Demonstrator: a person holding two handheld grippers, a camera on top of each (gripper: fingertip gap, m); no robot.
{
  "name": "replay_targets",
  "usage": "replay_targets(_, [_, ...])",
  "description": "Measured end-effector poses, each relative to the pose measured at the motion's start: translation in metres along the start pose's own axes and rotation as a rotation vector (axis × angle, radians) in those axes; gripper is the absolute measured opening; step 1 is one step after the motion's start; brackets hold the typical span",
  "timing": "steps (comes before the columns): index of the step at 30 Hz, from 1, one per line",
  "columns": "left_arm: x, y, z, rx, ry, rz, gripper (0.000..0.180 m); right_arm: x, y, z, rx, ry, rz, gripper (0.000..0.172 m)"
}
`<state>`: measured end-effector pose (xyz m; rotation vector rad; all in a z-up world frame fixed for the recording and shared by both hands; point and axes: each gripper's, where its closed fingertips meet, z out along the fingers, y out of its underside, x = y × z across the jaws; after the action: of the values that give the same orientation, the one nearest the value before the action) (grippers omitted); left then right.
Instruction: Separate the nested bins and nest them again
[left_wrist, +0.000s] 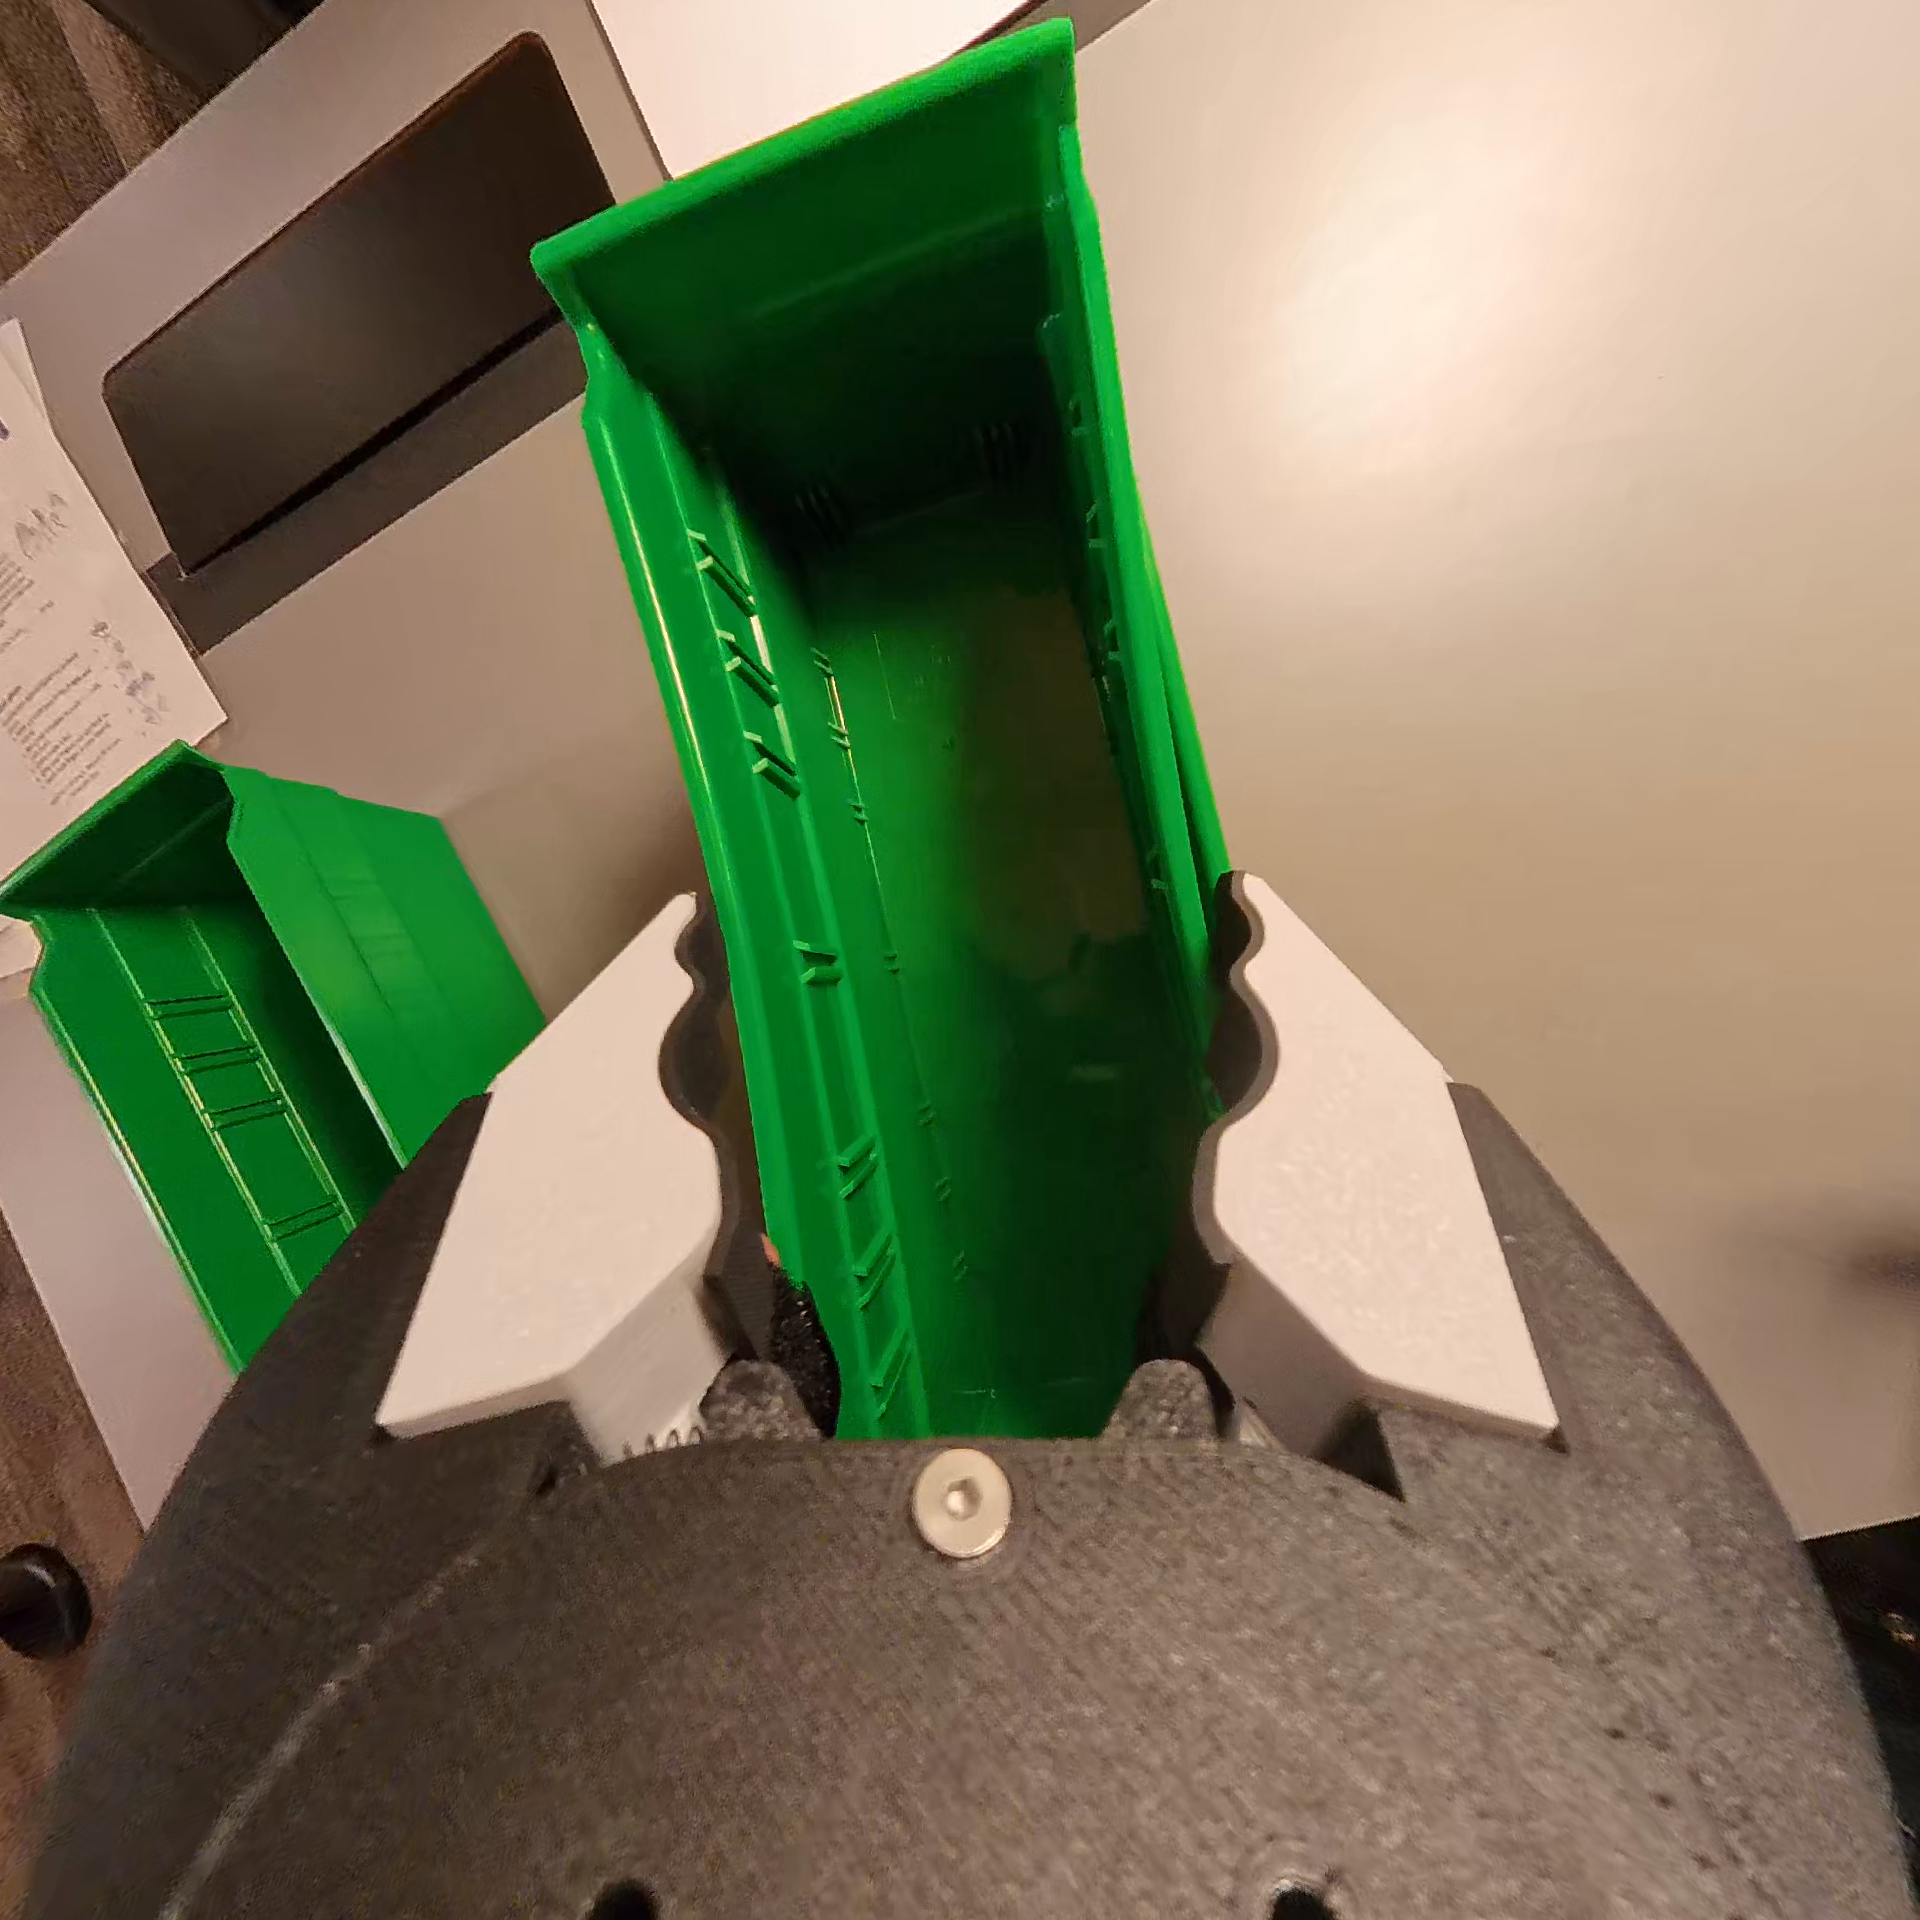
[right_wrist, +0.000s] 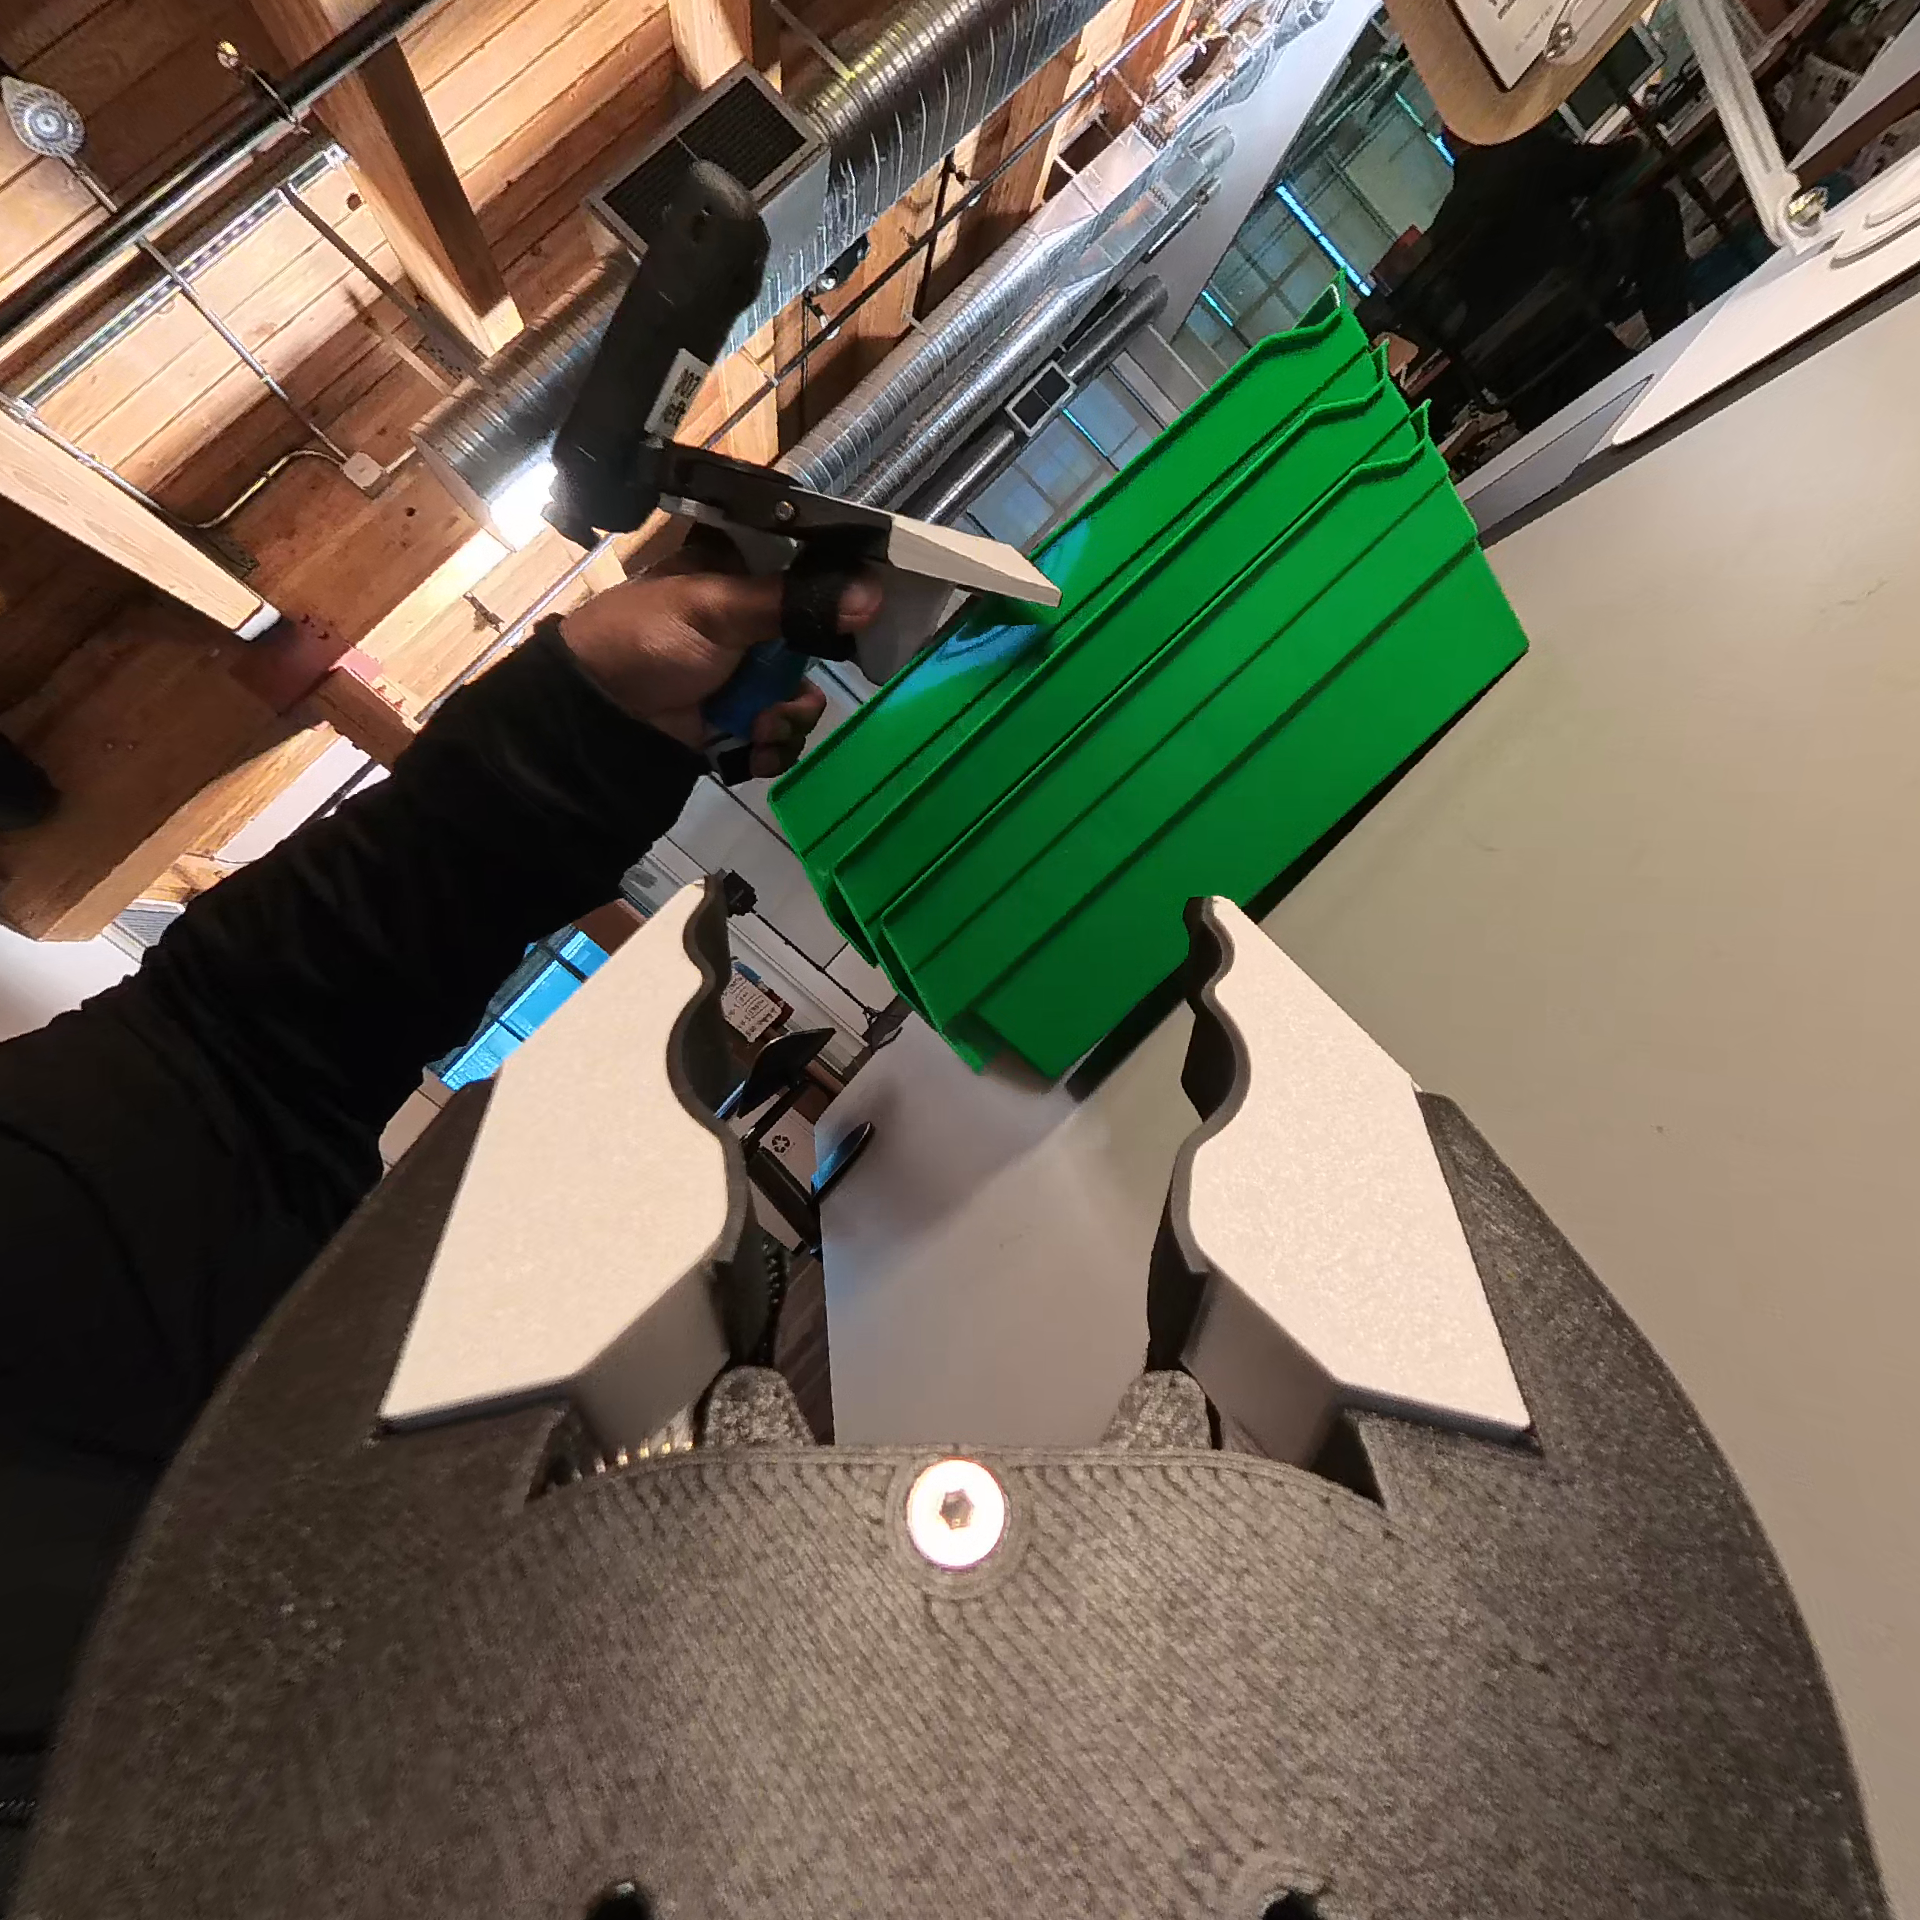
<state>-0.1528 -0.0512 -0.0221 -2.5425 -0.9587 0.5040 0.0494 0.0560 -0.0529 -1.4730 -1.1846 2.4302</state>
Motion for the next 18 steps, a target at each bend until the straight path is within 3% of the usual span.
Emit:
replay_targets(1, [0.0, 0.0, -0.001, 0.002, 0.001, 0.001, 0.092, 0.0, 0.0, 0.0, 0.0, 0.0, 0.0, 0.089])
replay_targets(18, [-0.002, -0.046, -0.06, 0.139, -0.02, 0.011, 0.095, 0.0, 0.0, 0.0, 0.001, -0.001, 0.001, 0.089])
